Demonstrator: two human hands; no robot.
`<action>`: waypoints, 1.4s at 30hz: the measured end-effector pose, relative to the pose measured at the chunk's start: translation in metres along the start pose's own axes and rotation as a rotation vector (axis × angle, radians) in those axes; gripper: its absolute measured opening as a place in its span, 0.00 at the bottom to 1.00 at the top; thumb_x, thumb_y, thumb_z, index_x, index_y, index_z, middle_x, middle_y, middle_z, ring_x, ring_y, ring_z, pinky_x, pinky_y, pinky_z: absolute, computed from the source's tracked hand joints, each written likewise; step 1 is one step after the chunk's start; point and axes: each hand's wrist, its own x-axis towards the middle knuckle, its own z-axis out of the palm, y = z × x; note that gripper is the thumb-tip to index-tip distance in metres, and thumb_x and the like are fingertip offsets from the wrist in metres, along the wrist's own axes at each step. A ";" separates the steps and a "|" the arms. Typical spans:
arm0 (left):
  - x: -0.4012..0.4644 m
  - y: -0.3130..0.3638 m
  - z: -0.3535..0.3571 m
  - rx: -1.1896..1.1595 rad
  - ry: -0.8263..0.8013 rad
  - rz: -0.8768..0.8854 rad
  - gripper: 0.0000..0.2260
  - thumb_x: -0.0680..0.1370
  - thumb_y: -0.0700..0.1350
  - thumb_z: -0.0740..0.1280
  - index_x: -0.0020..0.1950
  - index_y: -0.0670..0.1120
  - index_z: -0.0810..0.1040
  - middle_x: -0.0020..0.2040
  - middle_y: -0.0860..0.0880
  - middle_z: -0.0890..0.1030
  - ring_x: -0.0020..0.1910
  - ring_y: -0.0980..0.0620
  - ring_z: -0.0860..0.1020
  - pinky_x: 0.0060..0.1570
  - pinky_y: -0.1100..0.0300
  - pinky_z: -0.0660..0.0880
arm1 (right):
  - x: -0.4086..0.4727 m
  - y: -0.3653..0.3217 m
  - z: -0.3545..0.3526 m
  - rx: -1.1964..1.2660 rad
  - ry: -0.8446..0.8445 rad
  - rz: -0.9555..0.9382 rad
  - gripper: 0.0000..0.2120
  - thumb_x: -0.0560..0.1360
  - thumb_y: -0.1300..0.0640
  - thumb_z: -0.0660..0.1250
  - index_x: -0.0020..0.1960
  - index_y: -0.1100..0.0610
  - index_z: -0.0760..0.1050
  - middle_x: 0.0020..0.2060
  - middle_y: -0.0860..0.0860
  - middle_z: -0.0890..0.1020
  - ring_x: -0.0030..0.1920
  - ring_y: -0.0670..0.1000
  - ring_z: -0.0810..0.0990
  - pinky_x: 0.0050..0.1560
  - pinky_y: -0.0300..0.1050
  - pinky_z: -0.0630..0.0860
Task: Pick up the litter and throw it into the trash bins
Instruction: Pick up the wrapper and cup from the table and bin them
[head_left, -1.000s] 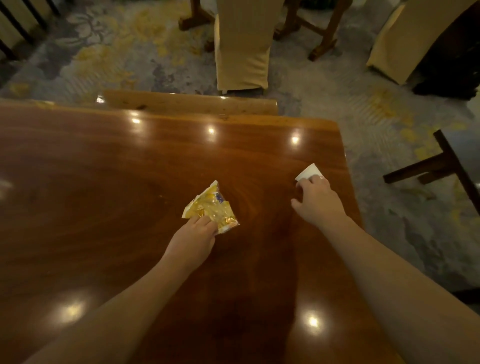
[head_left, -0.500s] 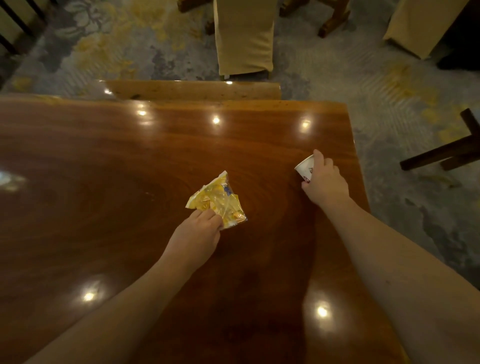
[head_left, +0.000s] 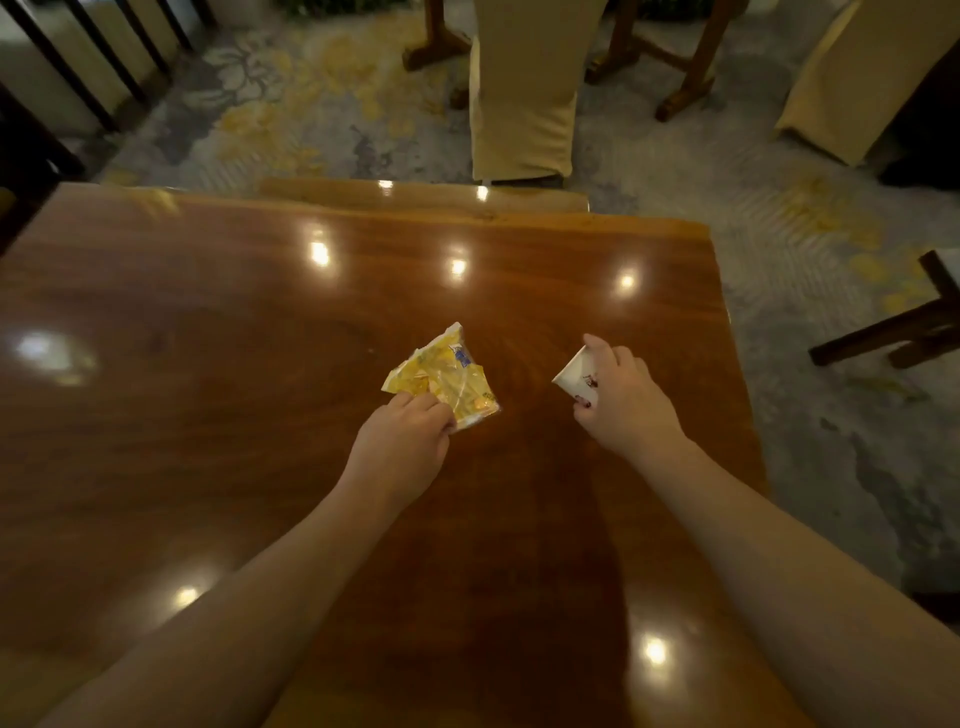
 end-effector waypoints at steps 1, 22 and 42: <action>-0.013 -0.003 -0.008 0.000 0.015 0.001 0.05 0.78 0.45 0.66 0.49 0.49 0.81 0.47 0.52 0.82 0.45 0.52 0.76 0.40 0.57 0.76 | -0.015 -0.010 -0.002 0.003 0.013 -0.014 0.43 0.70 0.52 0.74 0.77 0.49 0.52 0.63 0.54 0.71 0.60 0.55 0.72 0.50 0.52 0.78; -0.349 -0.021 -0.108 -0.108 0.247 0.027 0.03 0.75 0.46 0.71 0.46 0.49 0.82 0.43 0.53 0.82 0.43 0.53 0.77 0.36 0.61 0.73 | -0.392 -0.185 -0.030 0.068 0.176 -0.088 0.42 0.70 0.49 0.75 0.76 0.45 0.54 0.60 0.48 0.73 0.54 0.45 0.69 0.44 0.41 0.70; -0.452 0.251 -0.015 -0.185 0.115 -0.055 0.04 0.75 0.46 0.71 0.49 0.50 0.82 0.47 0.55 0.82 0.48 0.55 0.77 0.43 0.60 0.76 | -0.574 0.042 -0.033 0.130 0.036 -0.067 0.46 0.68 0.47 0.76 0.77 0.46 0.51 0.66 0.47 0.71 0.62 0.50 0.72 0.55 0.49 0.78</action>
